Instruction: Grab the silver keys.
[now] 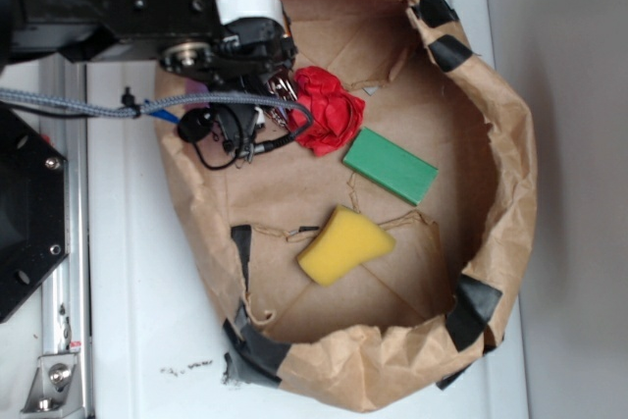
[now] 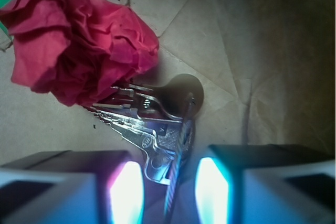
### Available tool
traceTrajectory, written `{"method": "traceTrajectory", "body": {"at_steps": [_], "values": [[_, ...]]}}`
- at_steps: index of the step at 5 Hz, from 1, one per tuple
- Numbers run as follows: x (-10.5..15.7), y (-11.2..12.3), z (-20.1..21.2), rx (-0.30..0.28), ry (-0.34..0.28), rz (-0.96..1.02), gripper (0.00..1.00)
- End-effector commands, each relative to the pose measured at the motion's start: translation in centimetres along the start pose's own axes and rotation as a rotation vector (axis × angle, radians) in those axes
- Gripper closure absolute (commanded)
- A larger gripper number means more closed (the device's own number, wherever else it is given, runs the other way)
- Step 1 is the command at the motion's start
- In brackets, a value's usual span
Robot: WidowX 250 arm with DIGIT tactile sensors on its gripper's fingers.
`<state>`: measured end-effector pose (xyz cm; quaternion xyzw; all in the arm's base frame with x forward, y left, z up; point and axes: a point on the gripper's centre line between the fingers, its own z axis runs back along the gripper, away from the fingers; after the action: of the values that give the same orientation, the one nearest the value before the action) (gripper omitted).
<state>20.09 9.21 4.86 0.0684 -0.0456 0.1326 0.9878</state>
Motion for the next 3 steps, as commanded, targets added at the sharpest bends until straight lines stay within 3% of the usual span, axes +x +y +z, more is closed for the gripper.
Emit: {"method": "traceTrajectory", "body": {"at_steps": [1,3], "values": [[1.49,0.80,1.00,0.040,-0.047,0.035,1.00],[2.03,0.32,0.36,0.081,-0.053,0.075,1.00]]}}
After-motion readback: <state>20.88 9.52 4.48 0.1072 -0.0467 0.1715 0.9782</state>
